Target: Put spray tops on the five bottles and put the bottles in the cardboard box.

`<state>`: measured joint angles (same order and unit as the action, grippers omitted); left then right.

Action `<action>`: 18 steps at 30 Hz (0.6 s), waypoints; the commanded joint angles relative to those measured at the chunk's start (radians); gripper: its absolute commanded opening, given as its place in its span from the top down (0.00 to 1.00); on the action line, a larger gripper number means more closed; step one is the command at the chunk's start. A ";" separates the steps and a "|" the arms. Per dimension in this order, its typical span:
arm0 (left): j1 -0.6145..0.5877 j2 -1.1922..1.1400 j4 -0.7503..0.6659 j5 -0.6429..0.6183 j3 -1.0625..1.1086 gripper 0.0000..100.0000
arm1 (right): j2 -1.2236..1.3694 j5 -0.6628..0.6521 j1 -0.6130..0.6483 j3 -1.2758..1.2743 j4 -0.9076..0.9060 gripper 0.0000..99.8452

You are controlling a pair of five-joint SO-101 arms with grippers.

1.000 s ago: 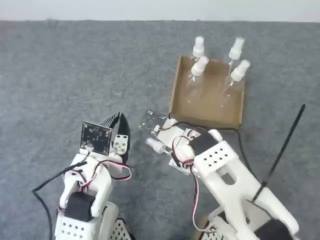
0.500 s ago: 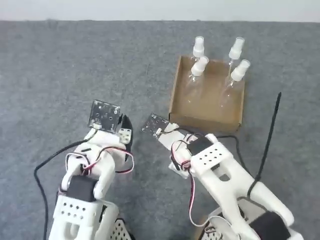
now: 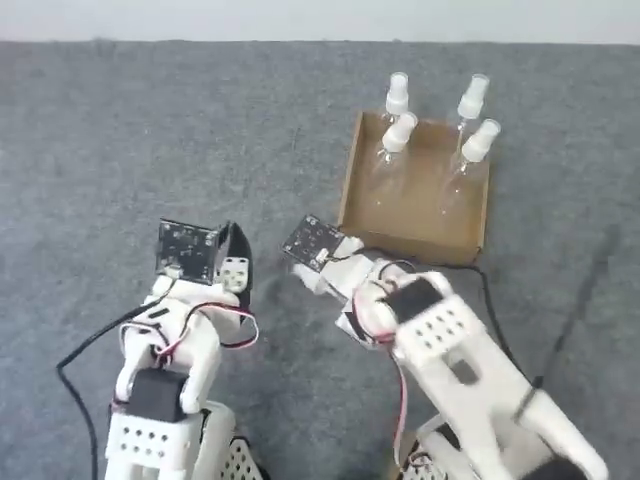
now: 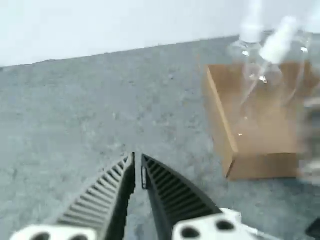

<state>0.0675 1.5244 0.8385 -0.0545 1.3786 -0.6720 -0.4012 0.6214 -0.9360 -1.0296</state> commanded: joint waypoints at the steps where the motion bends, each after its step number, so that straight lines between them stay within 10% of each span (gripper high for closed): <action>1: -0.021 0.031 -0.029 -0.014 -0.008 0.98 | -0.200 0.018 -0.013 0.054 -0.045 0.99; 18: -0.020 0.025 -0.029 -0.015 -0.007 0.98 | -0.529 0.054 -0.268 0.057 -0.120 0.99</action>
<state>0.0537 1.5351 0.8385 -0.0575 1.3786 -1.1769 -0.3629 0.4143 -0.9360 -1.1431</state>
